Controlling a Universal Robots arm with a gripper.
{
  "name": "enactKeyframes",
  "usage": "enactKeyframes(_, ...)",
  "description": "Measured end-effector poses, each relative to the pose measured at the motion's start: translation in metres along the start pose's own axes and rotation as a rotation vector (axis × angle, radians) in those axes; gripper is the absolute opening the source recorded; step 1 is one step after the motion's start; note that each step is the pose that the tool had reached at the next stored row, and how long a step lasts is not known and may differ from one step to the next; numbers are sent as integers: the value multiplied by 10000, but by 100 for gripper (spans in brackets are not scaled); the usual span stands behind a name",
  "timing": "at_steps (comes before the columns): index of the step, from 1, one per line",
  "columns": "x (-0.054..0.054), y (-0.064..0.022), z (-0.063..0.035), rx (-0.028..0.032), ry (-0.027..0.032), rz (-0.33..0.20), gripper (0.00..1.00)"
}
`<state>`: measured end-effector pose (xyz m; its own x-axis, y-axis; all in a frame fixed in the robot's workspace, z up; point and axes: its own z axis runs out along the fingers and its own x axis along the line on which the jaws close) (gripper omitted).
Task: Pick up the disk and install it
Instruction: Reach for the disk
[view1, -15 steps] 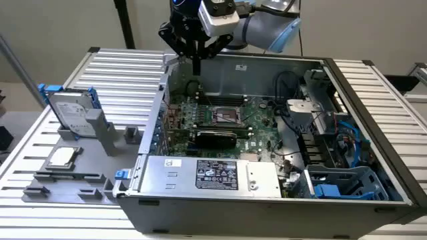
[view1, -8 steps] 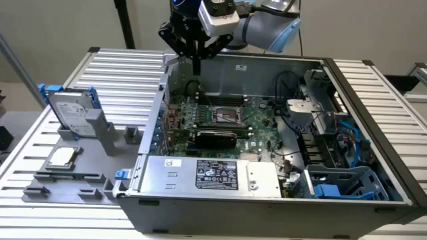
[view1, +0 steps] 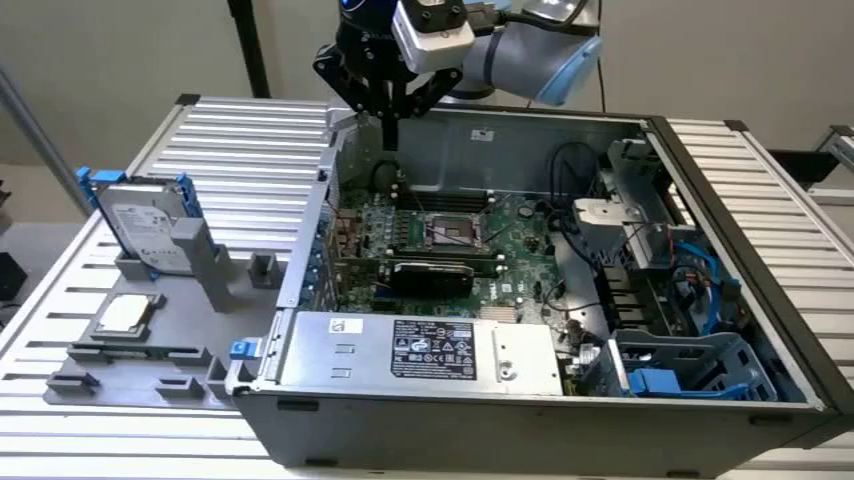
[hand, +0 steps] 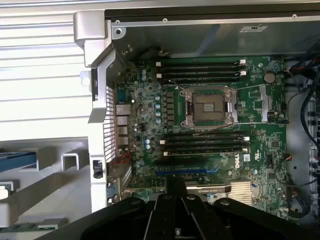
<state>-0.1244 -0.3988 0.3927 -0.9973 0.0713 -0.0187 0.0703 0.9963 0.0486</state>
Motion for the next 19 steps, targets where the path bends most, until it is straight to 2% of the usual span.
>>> enactKeyframes(19, 845, -59, -16, 0, 15, 0, 0)
